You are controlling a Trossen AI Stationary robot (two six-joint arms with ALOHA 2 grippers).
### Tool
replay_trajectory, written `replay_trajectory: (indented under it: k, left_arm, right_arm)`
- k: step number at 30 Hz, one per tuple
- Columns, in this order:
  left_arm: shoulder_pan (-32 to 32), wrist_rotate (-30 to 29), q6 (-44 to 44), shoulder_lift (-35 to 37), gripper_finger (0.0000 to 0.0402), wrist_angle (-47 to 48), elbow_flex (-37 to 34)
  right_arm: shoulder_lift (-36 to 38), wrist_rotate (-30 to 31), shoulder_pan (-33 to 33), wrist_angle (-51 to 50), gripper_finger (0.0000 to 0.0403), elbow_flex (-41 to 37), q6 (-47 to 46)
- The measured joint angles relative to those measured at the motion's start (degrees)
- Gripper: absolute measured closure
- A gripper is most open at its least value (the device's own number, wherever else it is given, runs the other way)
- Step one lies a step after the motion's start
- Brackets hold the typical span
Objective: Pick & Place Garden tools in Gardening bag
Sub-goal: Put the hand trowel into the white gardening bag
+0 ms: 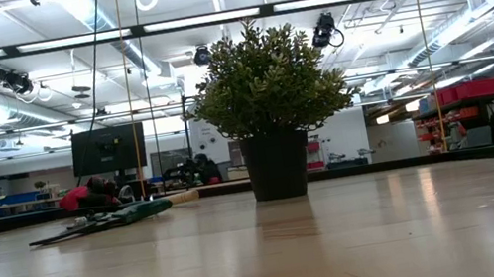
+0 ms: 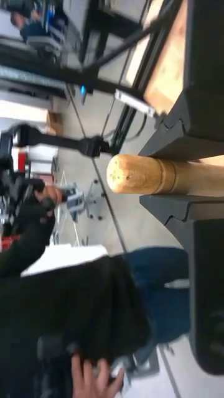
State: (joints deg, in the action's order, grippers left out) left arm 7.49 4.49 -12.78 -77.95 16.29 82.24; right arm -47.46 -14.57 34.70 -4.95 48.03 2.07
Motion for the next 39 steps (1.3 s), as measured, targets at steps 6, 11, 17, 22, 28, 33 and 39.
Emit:
replay_trajectory:
  k: [6, 11, 17, 22, 28, 33, 39]
  left_arm:
    - [-0.3, 0.0, 0.1, 0.0, 0.0391, 0.0, 0.0]
    - [-0.3, 0.1, 0.4, 0.0, 0.0397, 0.0, 0.0]
    - [-0.3, 0.2, 0.4, 0.0, 0.0389, -0.1, 0.0]
    - [-0.4, 0.2, 0.4, 0.0, 0.0397, 0.0, 0.0]
    - [-0.7, 0.2, 0.6, 0.0, 0.0389, -0.1, 0.0]
    - [-1.0, 0.2, 0.4, 0.0, 0.0395, -0.1, 0.0]
    - [-1.0, -0.3, 0.0, 0.0, 0.0392, -0.1, 0.0]
  right_arm:
    - [0.0, 0.1, 6.1, -1.2, 0.0346, 0.0, -4.5]
    - [0.0, 1.0, 10.8, -4.3, 0.0346, 0.0, -7.2]
    - [0.0, 1.1, 14.0, -8.6, 0.0346, 0.0, -6.8]
    - [0.0, 1.2, 15.2, -13.0, 0.0346, 0.0, -3.2]
    - [-0.2, 1.1, 15.2, -21.1, 0.0346, 0.0, 0.4]
    - [-1.5, 0.3, 15.2, -23.1, 0.0346, 0.0, 0.6]
    - [-3.9, -0.1, 15.2, -22.6, 0.0345, 0.0, 0.6]
